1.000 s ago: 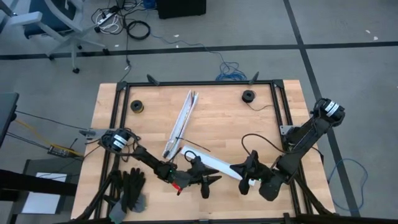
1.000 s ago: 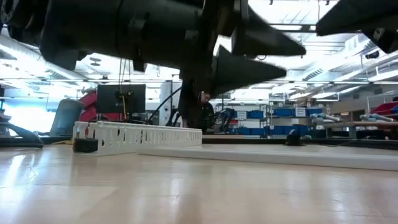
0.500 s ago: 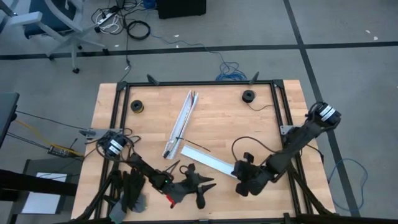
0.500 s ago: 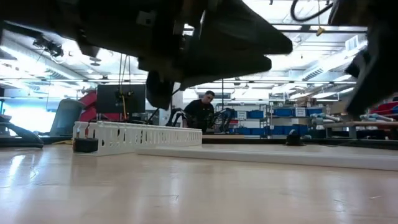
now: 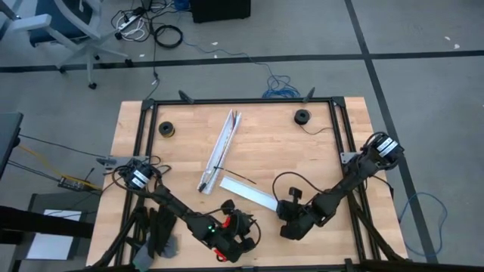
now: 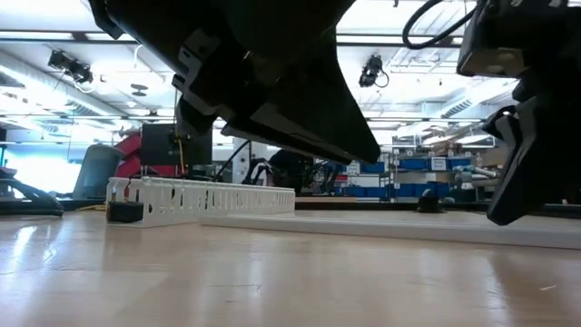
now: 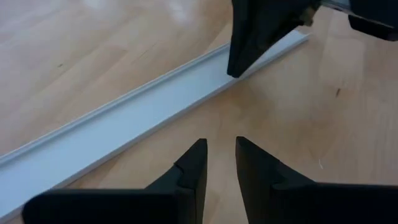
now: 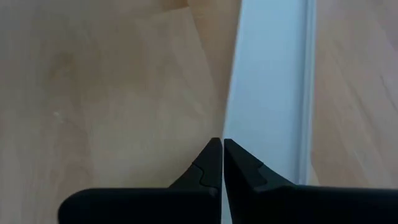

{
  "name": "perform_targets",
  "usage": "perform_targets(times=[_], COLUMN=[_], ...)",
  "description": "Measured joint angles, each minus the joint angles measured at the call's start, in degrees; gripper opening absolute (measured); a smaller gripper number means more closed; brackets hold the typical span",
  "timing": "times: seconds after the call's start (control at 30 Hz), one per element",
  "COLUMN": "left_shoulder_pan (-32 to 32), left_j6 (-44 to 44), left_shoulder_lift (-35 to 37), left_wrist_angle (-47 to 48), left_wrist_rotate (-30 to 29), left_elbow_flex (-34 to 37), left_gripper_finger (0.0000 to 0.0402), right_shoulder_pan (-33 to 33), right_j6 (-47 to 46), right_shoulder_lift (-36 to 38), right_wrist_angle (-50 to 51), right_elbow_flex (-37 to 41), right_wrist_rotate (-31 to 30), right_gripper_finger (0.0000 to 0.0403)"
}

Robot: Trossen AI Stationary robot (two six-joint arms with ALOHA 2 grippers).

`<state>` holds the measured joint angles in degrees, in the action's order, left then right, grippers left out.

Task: Ziptie cables
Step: Close the white cable duct

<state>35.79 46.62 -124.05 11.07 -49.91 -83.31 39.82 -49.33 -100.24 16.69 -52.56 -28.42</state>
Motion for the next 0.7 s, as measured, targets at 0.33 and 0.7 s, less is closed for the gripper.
perform_targets(times=[0.33,0.7], left_shoulder_pan=[0.0,-0.07], left_j6=[0.36,0.58], left_shoulder_lift=[0.0,0.0], left_wrist_angle=[-0.05,0.8], left_wrist_rotate=[-0.05,-0.15], left_elbow_flex=[-0.02,0.36], left_gripper_finger=[0.0058,0.0057], right_shoulder_pan=[-1.52,-3.11], right_j6=[4.43,4.74], right_shoulder_lift=[0.15,-9.16], right_wrist_angle=[-0.99,-4.71], right_elbow_flex=[0.0,-0.86], right_wrist_rotate=[2.99,3.57], right_gripper_finger=[0.0055,0.0106])
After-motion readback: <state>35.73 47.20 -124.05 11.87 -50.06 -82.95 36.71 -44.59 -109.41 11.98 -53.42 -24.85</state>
